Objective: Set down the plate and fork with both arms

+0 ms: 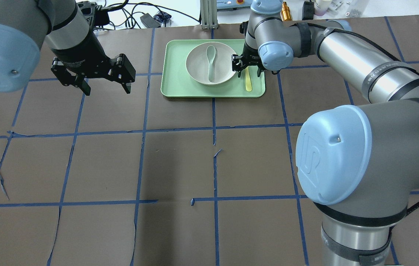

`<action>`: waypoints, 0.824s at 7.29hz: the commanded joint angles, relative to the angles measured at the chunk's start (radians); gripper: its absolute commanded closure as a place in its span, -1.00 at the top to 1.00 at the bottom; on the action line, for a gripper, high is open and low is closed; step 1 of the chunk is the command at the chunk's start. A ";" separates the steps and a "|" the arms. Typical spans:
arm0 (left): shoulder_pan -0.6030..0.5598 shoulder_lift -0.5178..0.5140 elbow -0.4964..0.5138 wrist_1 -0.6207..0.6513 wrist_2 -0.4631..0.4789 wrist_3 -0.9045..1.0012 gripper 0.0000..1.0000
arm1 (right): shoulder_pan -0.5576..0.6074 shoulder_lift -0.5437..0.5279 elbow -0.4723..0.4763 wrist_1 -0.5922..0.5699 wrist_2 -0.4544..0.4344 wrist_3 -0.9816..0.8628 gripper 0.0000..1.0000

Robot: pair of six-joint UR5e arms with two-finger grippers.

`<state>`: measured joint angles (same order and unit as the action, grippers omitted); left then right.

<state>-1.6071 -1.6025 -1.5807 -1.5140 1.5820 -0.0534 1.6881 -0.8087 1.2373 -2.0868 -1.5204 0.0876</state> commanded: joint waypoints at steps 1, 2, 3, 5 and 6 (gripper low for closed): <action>0.001 0.001 0.002 0.000 0.001 0.001 1.00 | -0.014 -0.132 0.030 0.102 -0.070 -0.022 1.00; 0.001 0.001 0.005 0.000 0.001 0.003 1.00 | -0.021 -0.239 0.081 0.160 -0.102 -0.019 1.00; 0.003 0.001 0.007 0.000 0.001 0.003 1.00 | -0.036 -0.359 0.131 0.221 -0.092 -0.017 1.00; 0.003 0.010 -0.001 -0.002 0.003 0.003 1.00 | -0.050 -0.560 0.154 0.454 -0.086 -0.019 1.00; 0.001 0.015 -0.004 -0.002 0.003 0.003 1.00 | -0.048 -0.622 0.174 0.508 -0.089 -0.009 1.00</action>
<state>-1.6049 -1.5938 -1.5805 -1.5150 1.5841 -0.0506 1.6413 -1.3353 1.3898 -1.6741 -1.6083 0.0707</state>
